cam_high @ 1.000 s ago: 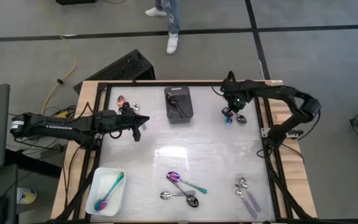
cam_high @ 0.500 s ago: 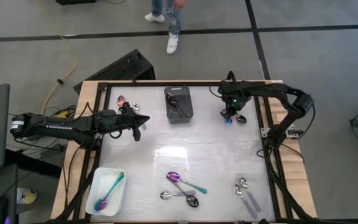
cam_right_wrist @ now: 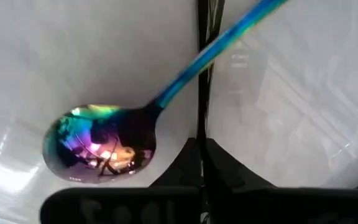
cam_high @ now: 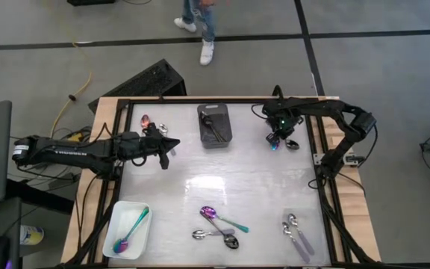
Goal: Sort silverware by color (type)
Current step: Put the black spoon into the black bin
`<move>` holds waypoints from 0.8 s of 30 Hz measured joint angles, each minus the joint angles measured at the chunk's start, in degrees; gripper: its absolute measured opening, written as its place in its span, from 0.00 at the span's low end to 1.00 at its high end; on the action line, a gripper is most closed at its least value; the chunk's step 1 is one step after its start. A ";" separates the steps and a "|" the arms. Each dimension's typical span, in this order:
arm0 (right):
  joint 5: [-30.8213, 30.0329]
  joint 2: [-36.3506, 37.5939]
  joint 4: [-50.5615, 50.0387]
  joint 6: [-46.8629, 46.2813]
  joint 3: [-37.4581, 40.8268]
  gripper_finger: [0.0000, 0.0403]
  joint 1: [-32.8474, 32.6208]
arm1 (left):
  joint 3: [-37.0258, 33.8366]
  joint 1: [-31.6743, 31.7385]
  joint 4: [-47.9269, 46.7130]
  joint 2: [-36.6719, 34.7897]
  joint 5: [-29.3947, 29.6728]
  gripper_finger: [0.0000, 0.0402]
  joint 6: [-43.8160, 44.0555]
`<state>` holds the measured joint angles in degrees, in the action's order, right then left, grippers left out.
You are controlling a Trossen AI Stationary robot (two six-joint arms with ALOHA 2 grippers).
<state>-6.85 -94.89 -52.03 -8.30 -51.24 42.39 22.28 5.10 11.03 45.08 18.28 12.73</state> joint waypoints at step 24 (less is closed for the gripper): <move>-0.67 0.05 -32.12 -13.87 -7.08 0.05 -4.51 | 0.02 0.02 0.04 0.00 -3.04 0.00 -1.00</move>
<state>-7.52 -94.84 -84.16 -22.17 -58.33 37.89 22.31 5.13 11.06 45.08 15.25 11.73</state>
